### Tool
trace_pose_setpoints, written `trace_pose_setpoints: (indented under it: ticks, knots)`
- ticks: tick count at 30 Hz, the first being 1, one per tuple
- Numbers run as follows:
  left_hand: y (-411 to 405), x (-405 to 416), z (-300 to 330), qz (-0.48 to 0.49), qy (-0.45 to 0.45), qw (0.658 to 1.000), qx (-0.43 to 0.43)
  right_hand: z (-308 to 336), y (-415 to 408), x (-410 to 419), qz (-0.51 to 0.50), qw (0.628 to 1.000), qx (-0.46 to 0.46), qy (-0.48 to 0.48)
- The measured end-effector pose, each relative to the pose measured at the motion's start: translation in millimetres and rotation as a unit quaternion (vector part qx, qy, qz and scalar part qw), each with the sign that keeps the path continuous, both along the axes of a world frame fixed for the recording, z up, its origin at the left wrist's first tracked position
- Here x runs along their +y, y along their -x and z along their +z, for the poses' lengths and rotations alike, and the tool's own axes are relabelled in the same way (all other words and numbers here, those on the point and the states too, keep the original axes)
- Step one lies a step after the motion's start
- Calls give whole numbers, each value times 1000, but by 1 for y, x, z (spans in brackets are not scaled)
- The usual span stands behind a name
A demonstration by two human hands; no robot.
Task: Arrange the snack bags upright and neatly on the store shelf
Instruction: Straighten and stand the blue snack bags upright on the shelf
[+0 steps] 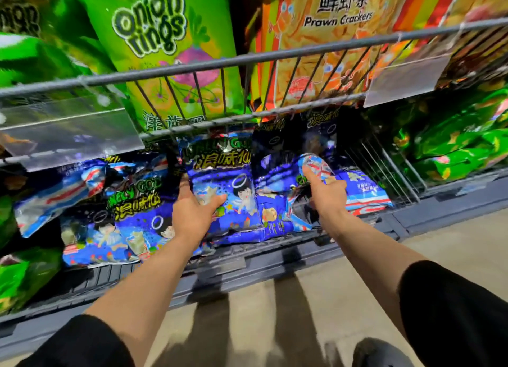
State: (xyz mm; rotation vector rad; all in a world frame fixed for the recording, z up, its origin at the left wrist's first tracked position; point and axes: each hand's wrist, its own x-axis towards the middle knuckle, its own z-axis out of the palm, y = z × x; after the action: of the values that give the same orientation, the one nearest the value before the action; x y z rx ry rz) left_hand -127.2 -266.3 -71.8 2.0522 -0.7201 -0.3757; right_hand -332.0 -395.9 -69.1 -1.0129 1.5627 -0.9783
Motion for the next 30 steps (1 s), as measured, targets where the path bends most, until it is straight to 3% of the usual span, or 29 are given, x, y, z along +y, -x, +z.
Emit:
trace_pose_setpoints:
  ticks: [4, 9, 12, 18, 30]
  knots:
    - [6, -16, 8, 16, -35, 999, -10, 2, -24, -22, -69, 994, -90, -4]
    - [1, -31, 11, 29, -90, 995, 19, 2, -42, -44, -5, 1000, 27, 15]
    - [-4, -30, 5, 38, -110, 993, 21, -16, -50, -40, 8, 999, 6, 51]
    - [-5, -31, -8, 47, -51, 997, 23, -21, -38, -20, -6, 993, -98, 61]
    - [10, -25, -6, 43, 34, 998, 9, -7, 22, -29, -24, 979, -48, 197]
